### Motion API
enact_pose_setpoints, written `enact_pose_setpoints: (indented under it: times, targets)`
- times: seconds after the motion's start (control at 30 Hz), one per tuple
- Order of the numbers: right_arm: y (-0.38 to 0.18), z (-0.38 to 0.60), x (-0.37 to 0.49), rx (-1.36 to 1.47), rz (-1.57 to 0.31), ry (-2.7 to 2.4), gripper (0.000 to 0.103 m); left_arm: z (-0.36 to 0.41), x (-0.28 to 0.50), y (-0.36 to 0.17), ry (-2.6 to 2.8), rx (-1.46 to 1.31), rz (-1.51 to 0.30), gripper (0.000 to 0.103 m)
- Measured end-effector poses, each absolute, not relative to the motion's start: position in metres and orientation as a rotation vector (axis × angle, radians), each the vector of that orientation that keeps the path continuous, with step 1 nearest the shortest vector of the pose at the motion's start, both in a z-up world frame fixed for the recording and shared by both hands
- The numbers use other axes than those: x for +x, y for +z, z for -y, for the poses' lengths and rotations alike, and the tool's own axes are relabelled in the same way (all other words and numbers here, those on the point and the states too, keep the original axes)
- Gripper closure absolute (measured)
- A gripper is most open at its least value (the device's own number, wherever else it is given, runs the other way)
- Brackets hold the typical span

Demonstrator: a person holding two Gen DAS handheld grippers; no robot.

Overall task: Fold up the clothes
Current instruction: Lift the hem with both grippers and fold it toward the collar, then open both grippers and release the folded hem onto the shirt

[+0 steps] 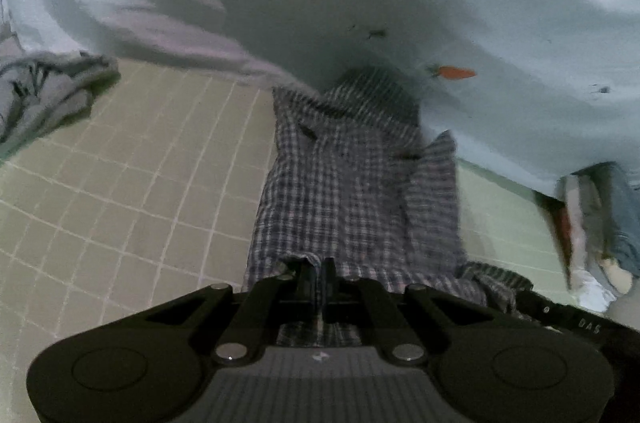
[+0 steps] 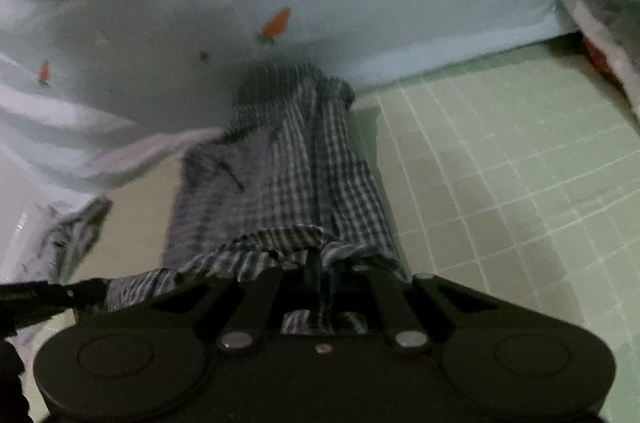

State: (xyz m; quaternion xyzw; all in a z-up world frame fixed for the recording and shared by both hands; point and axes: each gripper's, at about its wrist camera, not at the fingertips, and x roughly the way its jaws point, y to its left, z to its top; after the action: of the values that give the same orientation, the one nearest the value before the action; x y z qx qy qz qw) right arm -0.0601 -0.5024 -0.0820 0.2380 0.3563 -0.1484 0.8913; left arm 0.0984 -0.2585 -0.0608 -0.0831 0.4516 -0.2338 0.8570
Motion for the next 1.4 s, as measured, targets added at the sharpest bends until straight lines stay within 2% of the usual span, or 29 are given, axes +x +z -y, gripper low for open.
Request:
enact_pose_setpoints:
  times: [0.2, 0.3, 0.33, 0.37, 0.43, 0.47, 0.57, 0.6, 0.67, 0.77, 0.93, 1.07, 1.4]
  targets:
    - [-0.112, 0.512, -0.032, 0.505, -0.849, -0.308, 0.095, 0.272, 0.122, -0.092, -0.46, -0.137, -1.041, 0.098]
    - [-0.11, 0.517, -0.04, 0.528, -0.817, -0.303, 0.083, 0.271, 0.121, -0.092, -0.456, -0.131, -1.046, 0.09]
    - [-0.106, 0.518, -0.044, 0.544, -0.795, -0.31, 0.07, 0.269, 0.12, -0.09, -0.453, -0.136, -1.043, 0.076]
    - [-0.101, 0.519, -0.05, 0.546, -0.771, -0.311, 0.066, 0.267, 0.117, -0.085, -0.452, -0.132, -1.021, 0.059]
    - [-0.089, 0.518, -0.061, 0.529, -0.72, -0.318, 0.062, 0.262, 0.107, -0.072, -0.449, -0.115, -0.958, 0.042]
    - [-0.083, 0.517, -0.067, 0.515, -0.696, -0.329, 0.054, 0.258, 0.101, -0.065, -0.443, -0.111, -0.925, 0.033]
    - [-0.069, 0.514, -0.09, 0.482, -0.649, -0.356, 0.04, 0.245, 0.083, -0.049, -0.429, -0.112, -0.85, 0.023]
    - [-0.067, 0.511, -0.096, 0.47, -0.646, -0.362, 0.037, 0.238, 0.078, -0.047, -0.422, -0.113, -0.838, 0.021]
    - [-0.067, 0.506, -0.109, 0.441, -0.659, -0.367, 0.024, 0.224, 0.067, -0.047, -0.409, -0.103, -0.839, 0.017]
    - [-0.081, 0.498, -0.113, 0.416, -0.734, -0.353, 0.02, 0.214, 0.052, -0.062, -0.398, -0.07, -0.9, 0.016]
    - [-0.108, 0.488, -0.105, 0.378, -0.871, -0.316, 0.02, 0.221, 0.045, -0.089, -0.409, -0.006, -1.027, 0.017]
    - [-0.121, 0.482, -0.083, 0.317, -0.929, -0.292, 0.02, 0.243, 0.058, -0.098, -0.428, 0.084, -1.012, 0.016]
    - [-0.11, 0.516, -0.008, 0.283, -0.856, -0.319, 0.02, 0.285, 0.144, -0.103, -0.391, 0.089, -0.962, 0.016]
